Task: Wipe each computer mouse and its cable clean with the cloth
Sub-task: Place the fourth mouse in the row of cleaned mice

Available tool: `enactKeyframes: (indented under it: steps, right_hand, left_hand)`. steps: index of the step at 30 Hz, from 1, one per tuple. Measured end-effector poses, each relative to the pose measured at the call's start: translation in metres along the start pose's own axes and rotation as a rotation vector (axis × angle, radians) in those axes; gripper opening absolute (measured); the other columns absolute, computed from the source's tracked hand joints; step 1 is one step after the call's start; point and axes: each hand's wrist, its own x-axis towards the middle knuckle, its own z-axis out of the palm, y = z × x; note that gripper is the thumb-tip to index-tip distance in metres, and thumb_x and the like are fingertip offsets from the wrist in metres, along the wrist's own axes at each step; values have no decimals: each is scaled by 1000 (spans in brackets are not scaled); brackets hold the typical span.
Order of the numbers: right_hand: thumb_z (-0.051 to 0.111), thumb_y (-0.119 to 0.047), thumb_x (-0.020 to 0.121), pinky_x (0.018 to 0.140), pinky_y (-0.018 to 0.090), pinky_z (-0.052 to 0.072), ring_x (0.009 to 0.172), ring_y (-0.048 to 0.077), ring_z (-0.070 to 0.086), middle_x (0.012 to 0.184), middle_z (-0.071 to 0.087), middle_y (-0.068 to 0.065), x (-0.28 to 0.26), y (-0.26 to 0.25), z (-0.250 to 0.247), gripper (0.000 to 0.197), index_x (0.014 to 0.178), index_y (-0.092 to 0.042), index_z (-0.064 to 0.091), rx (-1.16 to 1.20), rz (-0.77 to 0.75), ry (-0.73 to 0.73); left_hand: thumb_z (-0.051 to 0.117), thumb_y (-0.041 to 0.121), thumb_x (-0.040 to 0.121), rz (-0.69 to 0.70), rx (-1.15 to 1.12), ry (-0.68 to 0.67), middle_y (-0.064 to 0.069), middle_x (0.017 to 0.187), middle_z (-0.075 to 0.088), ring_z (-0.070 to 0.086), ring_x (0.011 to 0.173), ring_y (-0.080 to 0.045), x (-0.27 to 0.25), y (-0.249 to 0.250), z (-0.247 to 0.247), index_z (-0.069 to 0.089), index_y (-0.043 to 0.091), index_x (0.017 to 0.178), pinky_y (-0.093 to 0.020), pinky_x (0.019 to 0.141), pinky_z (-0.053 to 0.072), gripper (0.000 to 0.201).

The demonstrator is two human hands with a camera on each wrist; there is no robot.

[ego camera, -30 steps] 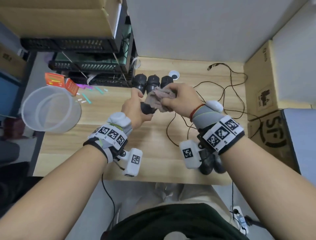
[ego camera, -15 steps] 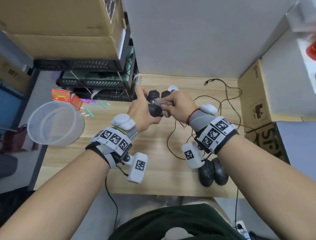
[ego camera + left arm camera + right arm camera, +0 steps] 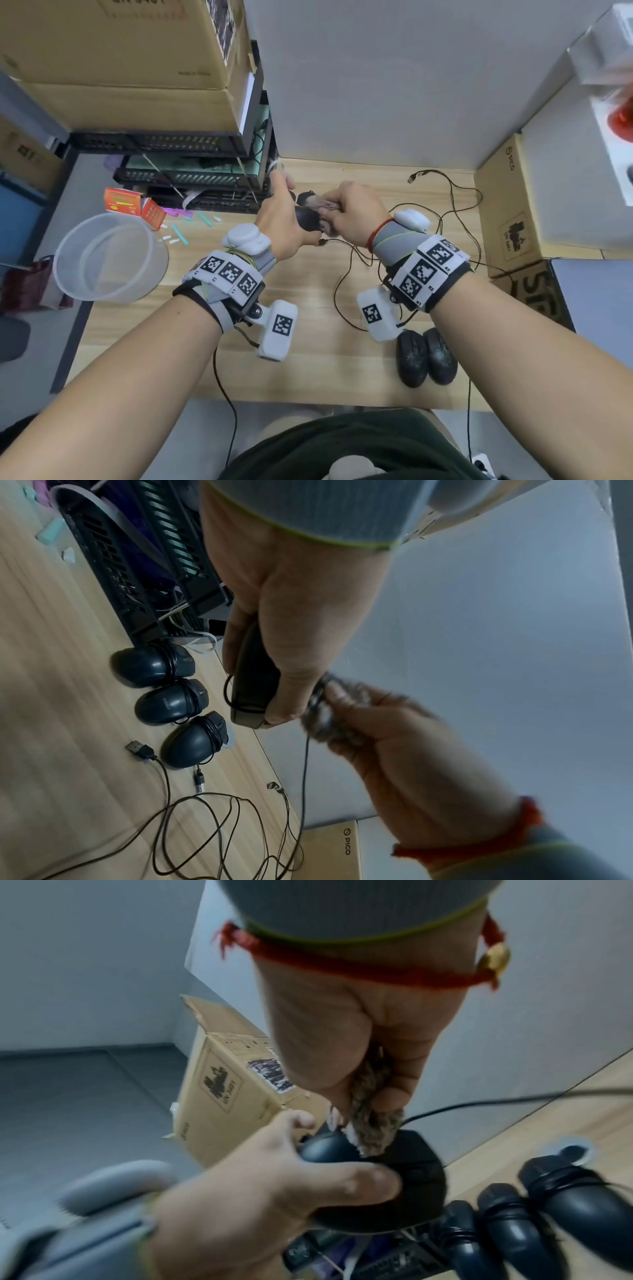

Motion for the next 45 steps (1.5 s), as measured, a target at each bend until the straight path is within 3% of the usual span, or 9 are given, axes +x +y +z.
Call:
enactKeyframes:
  steps: [4, 9, 14, 19, 24, 30, 35, 41, 45]
  right_hand:
    - [61, -18, 93, 71, 30, 41, 75, 18, 53, 79, 61, 0, 8, -6, -1, 20, 104, -25, 75, -32, -67, 42]
    - [61, -24, 91, 72, 30, 49, 83, 25, 65, 77, 70, 3, 20, 16, -4, 17, 99, -21, 77, -57, 104, 17]
    - [61, -20, 93, 68, 28, 42, 82, 16, 56, 86, 61, -2, 13, -2, -6, 24, 112, -29, 73, 54, -77, 78]
    - [60, -22, 94, 66, 25, 38, 71, 24, 54, 63, 58, -2, 22, 27, -13, 31, 63, -27, 61, -56, 157, 26]
    - [62, -19, 91, 73, 27, 45, 84, 16, 58, 84, 67, -3, 17, 1, -8, 23, 107, -28, 75, 53, -45, 109]
    - [59, -22, 93, 65, 26, 39, 76, 26, 58, 70, 62, 3, 23, 36, -15, 26, 68, -20, 62, -81, 173, -16]
    - [61, -23, 92, 71, 27, 39, 79, 20, 57, 79, 70, 2, 21, 10, -6, 15, 98, -24, 75, 45, -10, 92]
    - [63, -28, 87, 70, 28, 44, 83, 26, 60, 81, 66, 5, 26, 57, -9, 14, 82, -15, 64, -170, 286, 20]
    - [68, -36, 84, 75, 32, 50, 77, 20, 62, 79, 69, 1, 10, 51, -6, 19, 91, -20, 62, 273, 146, 164]
  left_hand:
    - [88, 14, 66, 3, -14, 17, 0, 83, 52, 46, 67, -18, 6, -1, -2, 25, 18, 110, -19, 58, 43, 77]
    - [93, 18, 60, -2, 47, -21, -15, 106, 58, 57, 84, -29, 10, 5, 0, 24, 21, 110, -47, 79, 52, 85]
    - [89, 13, 62, -27, -4, -8, -13, 107, 55, 44, 77, -19, 21, 6, 1, 23, 22, 109, -42, 69, 52, 82]
    - [92, 18, 66, 2, 33, -14, -4, 103, 46, 42, 76, -12, 19, 8, 1, 25, 19, 111, -25, 63, 36, 82]
    - [91, 16, 63, -41, 31, -25, -8, 100, 54, 46, 71, -15, 27, 8, 1, 23, 22, 110, -36, 69, 49, 84]
    - [94, 21, 63, -56, 43, -48, -14, 104, 57, 52, 82, -25, 18, 14, 3, 25, 20, 112, -43, 78, 49, 84]
    - [89, 15, 67, -112, -3, -66, -16, 109, 60, 48, 80, -20, 27, 16, 10, 25, 19, 110, -27, 65, 47, 78]
    - [93, 32, 66, -183, 51, -99, -4, 108, 55, 51, 90, -22, 22, 3, 1, 38, 21, 114, -31, 67, 39, 74]
    - [91, 40, 69, -287, 50, -35, 0, 111, 59, 56, 101, -21, 28, -5, -7, 55, 20, 113, -33, 79, 45, 60]
